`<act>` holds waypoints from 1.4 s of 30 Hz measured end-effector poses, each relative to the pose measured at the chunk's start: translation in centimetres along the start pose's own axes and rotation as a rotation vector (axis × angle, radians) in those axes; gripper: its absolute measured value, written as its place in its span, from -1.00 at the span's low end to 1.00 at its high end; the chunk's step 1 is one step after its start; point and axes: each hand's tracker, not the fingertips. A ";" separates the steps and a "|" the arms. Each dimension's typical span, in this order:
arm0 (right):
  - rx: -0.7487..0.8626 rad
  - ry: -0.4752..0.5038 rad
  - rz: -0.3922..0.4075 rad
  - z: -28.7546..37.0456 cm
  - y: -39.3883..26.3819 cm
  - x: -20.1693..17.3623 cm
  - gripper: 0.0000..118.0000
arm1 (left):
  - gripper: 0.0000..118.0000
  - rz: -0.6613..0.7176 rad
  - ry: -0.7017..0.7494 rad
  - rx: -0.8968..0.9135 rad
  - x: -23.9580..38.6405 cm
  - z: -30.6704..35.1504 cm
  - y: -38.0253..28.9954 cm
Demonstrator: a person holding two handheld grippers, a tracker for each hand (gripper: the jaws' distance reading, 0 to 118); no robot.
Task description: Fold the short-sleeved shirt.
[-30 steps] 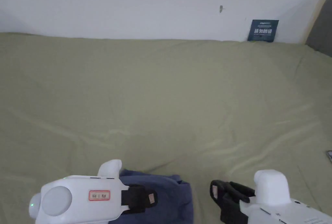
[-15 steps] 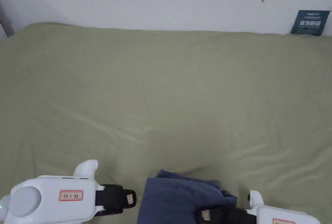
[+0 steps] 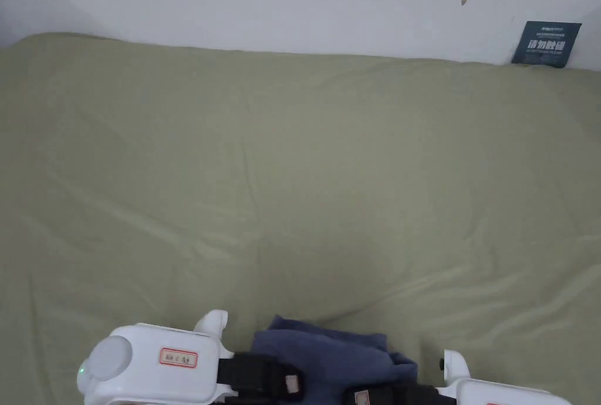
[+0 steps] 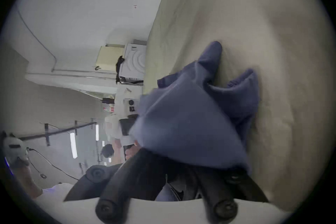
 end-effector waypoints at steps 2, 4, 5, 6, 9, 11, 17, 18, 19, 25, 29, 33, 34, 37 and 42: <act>0.011 -0.050 0.070 0.3 -0.4 -2.0 -0.98 | -0.64 0.054 -0.115 0.004 -1.5 0.2 0.0; 0.030 -0.060 0.133 1.0 -0.7 -4.0 -0.98 | -0.64 0.042 -0.092 0.029 -1.1 2.1 0.2; 0.033 -0.056 0.167 1.4 -0.9 -5.0 -0.98 | -0.64 0.017 -0.081 0.056 -1.1 3.2 0.4; 0.042 -0.042 0.179 1.6 -1.1 -5.7 -0.98 | -0.64 0.013 -0.070 0.072 -1.4 4.7 0.8; 0.061 -0.040 0.217 2.5 -0.8 -7.4 -0.98 | -0.64 -0.011 0.003 0.116 -2.8 11.6 2.3; 0.066 -0.053 0.237 2.7 -0.6 -8.3 -0.98 | -0.64 -0.018 0.093 0.131 -5.3 17.6 4.1; 0.090 -0.090 0.268 2.8 0.6 -9.2 -0.98 | -0.64 0.025 0.308 0.162 -11.4 32.1 7.3; 0.097 -0.100 0.270 2.8 0.7 -9.4 -0.98 | -0.64 0.027 0.327 0.162 -12.1 33.5 7.9; 0.099 -0.102 0.271 2.6 0.9 -9.4 -0.98 | -0.64 0.012 0.317 0.152 -12.4 34.5 8.8; 0.102 -0.154 0.254 1.0 1.6 -9.7 -0.98 | 0.91 0.041 0.369 0.164 -13.3 36.0 11.8; 0.087 -0.150 0.266 0.6 1.9 -9.9 -0.98 | 1.00 -0.014 0.486 0.312 -12.2 38.1 12.2; 0.088 -0.139 0.280 0.9 1.7 -10.3 -0.98 | 0.99 -0.002 0.560 0.359 -11.5 39.9 11.6; 0.091 -0.135 0.284 1.1 1.7 -10.4 -0.98 | 0.86 -0.016 0.589 0.355 -10.9 39.9 11.1; 0.122 -0.122 0.317 2.4 1.4 -11.2 -0.98 | 0.52 -0.044 0.626 0.348 -7.4 38.6 8.5; 0.323 -0.285 0.490 5.0 1.3 -14.3 -0.98 | -1.00 -0.163 0.762 0.583 0.1 32.0 3.9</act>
